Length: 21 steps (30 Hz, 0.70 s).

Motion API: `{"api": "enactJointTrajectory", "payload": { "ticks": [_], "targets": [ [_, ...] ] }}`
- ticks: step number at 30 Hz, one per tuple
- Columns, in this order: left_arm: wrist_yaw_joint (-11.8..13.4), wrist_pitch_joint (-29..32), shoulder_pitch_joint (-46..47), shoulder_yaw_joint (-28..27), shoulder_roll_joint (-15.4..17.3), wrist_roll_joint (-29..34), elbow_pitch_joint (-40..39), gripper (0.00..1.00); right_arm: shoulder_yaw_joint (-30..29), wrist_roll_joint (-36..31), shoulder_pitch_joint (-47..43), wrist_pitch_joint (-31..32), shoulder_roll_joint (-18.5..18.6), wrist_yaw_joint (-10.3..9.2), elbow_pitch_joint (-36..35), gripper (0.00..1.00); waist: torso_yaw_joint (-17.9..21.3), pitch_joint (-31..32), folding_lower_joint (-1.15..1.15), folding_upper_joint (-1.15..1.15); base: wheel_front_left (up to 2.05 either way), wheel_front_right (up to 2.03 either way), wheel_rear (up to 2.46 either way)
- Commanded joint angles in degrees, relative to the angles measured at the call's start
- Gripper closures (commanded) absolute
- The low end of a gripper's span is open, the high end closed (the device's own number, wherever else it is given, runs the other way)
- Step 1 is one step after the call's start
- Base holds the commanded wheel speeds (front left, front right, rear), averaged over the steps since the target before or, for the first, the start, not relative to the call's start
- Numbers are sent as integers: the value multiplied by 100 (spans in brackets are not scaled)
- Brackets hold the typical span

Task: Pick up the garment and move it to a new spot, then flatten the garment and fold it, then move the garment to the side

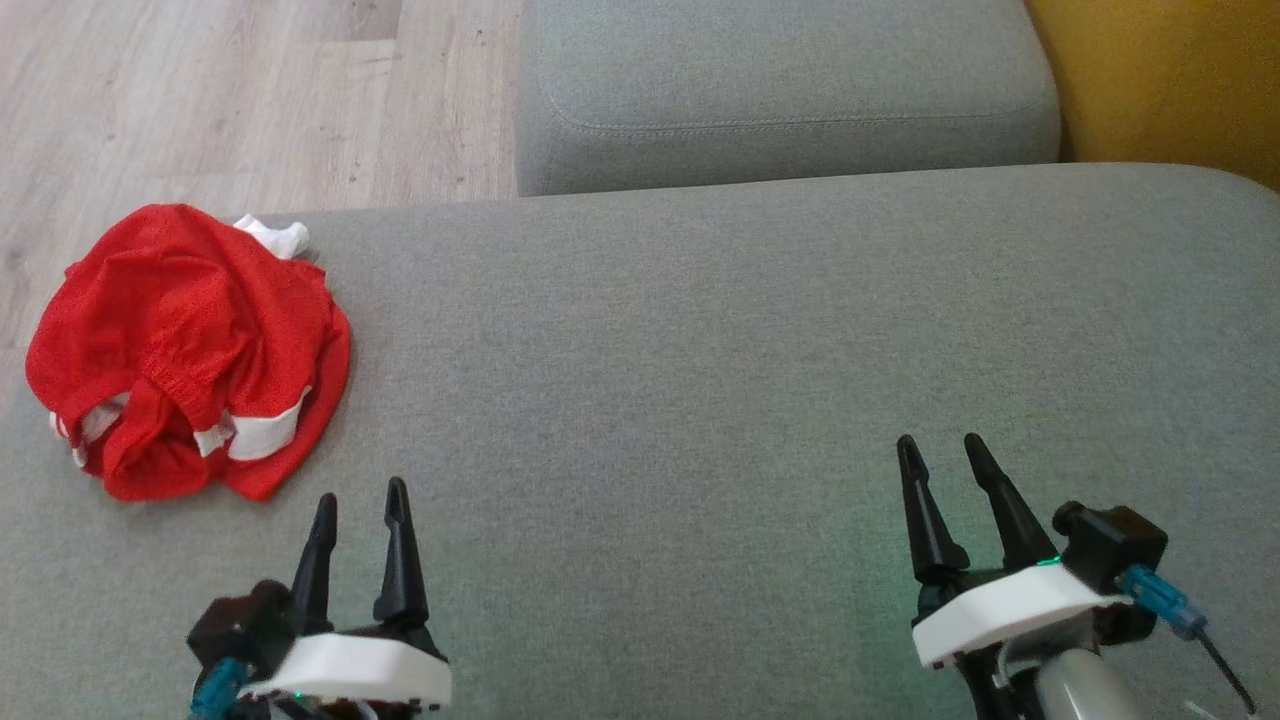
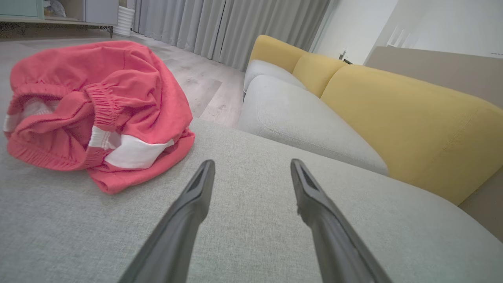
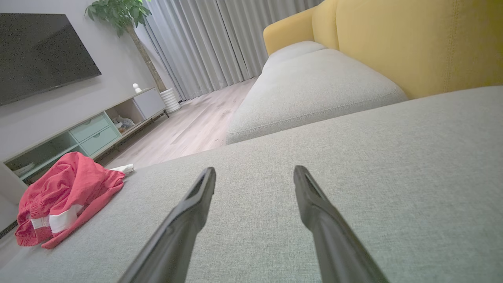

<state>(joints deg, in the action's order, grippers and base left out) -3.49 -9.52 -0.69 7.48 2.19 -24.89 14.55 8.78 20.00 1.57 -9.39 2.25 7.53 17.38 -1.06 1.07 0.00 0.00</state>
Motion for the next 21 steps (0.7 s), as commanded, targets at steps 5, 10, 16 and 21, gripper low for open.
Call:
{"api": "enactJointTrajectory", "payload": {
  "ticks": [5,10,16,21],
  "targets": [
    [120,-166,198,-65,59,508,39,0,112,-491,265,-177,52,-3,-197,0,18,10,0,0,0,0,0],
    [172,-250,227,-24,61,861,99,0,-52,-900,253,-261,54,-4,-37,0,26,21,0,0,0,0,0],
    [205,-351,228,25,64,1271,108,0,-22,-1303,272,-363,57,-4,62,0,33,39,0,0,0,0,0],
    [295,-452,225,70,66,1692,150,0,52,-1699,293,-464,60,-4,85,0,36,61,0,0,0,0,0]
  ]
}}
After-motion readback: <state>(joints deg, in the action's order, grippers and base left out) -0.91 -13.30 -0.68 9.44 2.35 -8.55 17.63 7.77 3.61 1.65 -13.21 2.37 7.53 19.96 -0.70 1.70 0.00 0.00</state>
